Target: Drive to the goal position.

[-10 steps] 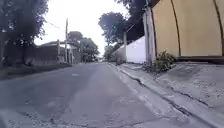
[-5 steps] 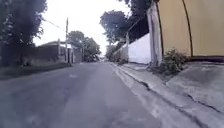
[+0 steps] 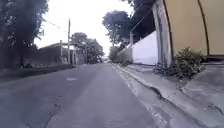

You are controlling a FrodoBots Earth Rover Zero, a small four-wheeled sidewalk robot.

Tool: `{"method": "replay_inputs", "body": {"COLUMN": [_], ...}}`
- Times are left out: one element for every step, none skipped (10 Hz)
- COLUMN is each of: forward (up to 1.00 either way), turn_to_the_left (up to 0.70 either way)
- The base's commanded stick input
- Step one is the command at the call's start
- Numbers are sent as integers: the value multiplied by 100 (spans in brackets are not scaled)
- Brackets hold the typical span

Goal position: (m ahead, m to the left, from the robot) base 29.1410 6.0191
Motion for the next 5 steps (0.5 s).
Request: {"method": "replay_inputs", "body": {"forward": [100,100,100,100,100], "turn_to_the_left": [0,0,0,0,0]}}
